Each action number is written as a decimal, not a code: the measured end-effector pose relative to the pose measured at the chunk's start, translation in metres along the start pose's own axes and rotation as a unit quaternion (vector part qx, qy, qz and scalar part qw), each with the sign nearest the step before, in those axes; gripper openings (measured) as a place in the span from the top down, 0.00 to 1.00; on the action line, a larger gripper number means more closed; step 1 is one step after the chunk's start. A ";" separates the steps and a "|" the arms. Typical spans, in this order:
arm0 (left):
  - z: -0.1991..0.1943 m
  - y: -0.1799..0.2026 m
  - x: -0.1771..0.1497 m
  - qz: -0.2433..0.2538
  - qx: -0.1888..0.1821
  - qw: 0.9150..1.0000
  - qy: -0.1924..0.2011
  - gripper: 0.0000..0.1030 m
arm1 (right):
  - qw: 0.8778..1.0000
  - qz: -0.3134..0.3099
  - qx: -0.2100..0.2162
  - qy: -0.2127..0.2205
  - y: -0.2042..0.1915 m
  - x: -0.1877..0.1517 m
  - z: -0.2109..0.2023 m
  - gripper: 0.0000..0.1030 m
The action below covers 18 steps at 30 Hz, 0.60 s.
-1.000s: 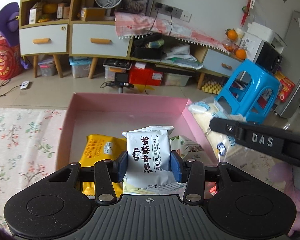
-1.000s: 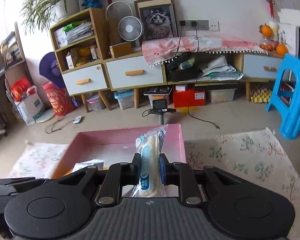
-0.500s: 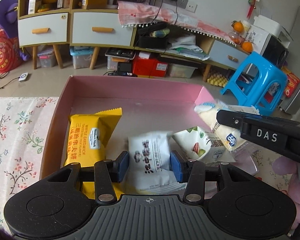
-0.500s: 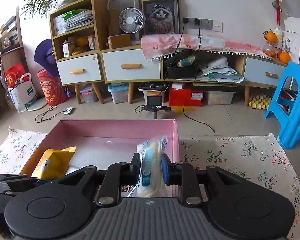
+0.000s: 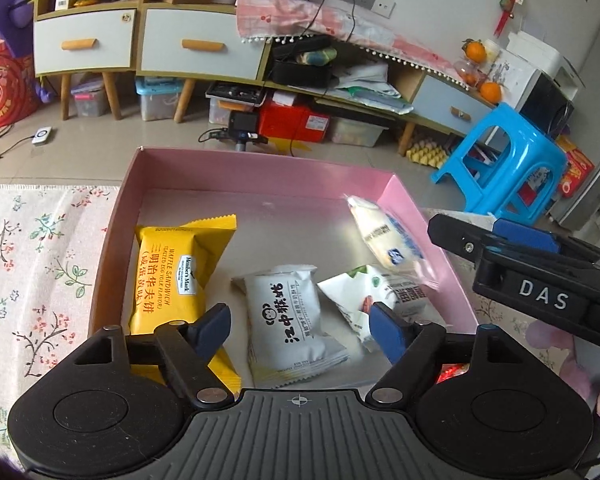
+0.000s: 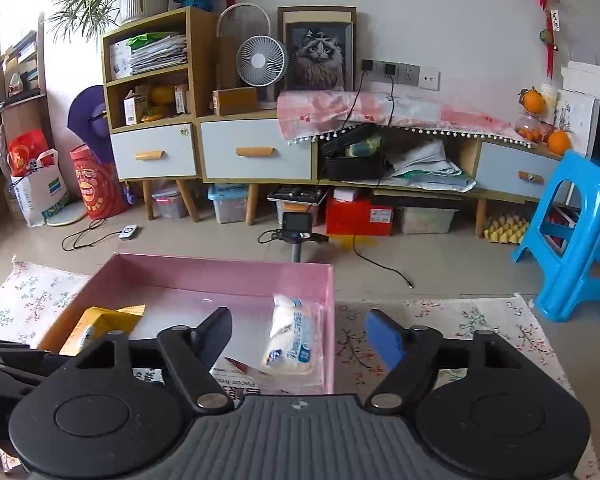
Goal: Organize snacks
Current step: 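Carry both packs into the pink box and open both tools to release them, then withdraw both open tools from the box back over the snack pile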
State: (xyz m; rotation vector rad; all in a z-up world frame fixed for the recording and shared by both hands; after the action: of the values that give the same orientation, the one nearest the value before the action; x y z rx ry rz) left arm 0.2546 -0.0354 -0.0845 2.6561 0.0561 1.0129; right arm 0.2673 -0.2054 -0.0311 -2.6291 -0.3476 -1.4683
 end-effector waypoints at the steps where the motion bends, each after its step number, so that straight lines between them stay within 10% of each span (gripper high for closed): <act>1: -0.002 0.000 0.000 0.001 -0.001 1.000 0.000 0.21 | 1.000 0.001 0.000 -0.001 0.000 -0.001 0.000 0.34; 18: -0.038 0.018 -0.004 0.048 0.004 0.999 0.008 0.10 | 0.999 -0.033 0.003 0.003 0.003 0.003 -0.038 0.20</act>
State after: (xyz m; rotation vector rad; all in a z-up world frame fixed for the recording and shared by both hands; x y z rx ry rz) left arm 0.2253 -0.0431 -0.0555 2.6821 -0.0653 1.0655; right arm 0.2387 -0.2156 -0.0084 -2.6313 -0.4415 -1.4912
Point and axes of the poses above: each gripper's, at about its wrist camera, not at the fingertips, and z roughly the way its jaws point, y to its right, x to its top, the point moved 5 cm from there along z, roughly the way its jaws point, and after that the axes turned 1 degree about -x, right-handed, at the moved point
